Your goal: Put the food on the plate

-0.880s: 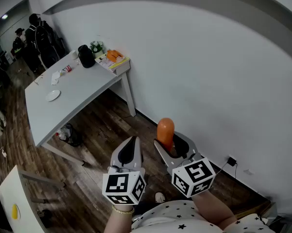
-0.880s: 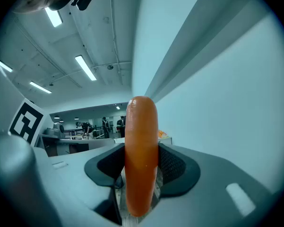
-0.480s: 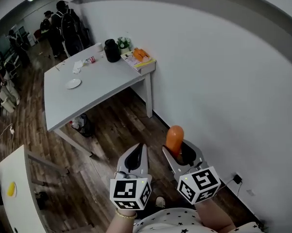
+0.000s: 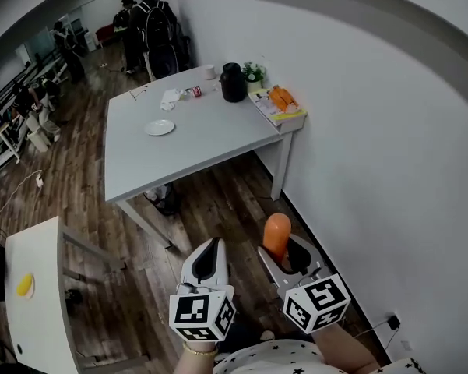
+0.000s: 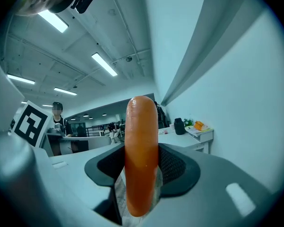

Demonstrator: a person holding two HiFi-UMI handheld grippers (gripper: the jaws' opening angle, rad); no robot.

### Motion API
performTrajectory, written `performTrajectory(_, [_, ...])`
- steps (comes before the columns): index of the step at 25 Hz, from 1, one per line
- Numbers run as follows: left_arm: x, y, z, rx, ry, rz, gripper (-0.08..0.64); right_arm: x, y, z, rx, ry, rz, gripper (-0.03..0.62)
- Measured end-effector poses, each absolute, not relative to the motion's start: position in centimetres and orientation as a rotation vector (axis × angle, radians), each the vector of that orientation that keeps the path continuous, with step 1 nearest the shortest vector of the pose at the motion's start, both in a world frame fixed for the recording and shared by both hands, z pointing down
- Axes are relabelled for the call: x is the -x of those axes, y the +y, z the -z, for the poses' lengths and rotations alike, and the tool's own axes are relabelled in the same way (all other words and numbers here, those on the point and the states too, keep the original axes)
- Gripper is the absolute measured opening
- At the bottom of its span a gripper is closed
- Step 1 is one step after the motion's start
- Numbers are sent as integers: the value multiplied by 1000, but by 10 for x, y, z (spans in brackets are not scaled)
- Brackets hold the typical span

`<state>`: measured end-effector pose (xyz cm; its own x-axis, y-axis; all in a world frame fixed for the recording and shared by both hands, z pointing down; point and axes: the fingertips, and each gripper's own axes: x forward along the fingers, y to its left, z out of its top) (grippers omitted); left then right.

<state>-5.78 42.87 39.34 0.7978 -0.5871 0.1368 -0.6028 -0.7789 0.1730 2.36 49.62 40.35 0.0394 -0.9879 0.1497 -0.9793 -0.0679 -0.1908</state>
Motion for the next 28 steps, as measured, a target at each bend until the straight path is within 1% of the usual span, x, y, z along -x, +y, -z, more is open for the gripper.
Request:
performTrajectory(9, [87, 279, -383, -2724, -1108, -81, 8, -5, 340, -394, 2112, 2261, 371, 213])
performTrajectory(16, [102, 180, -384, -2687, -1154, -64, 8, 11, 239, -397, 2071, 2337, 405, 213])
performTrajectory(23, [112, 114, -391, -2665, -1180, -65, 8, 24, 168, -399, 2026, 2360, 419, 213])
performTrajectory(28, [106, 75, -392, -2653, -1197, -86, 8, 17, 121, -394, 2007, 2379, 407, 213])
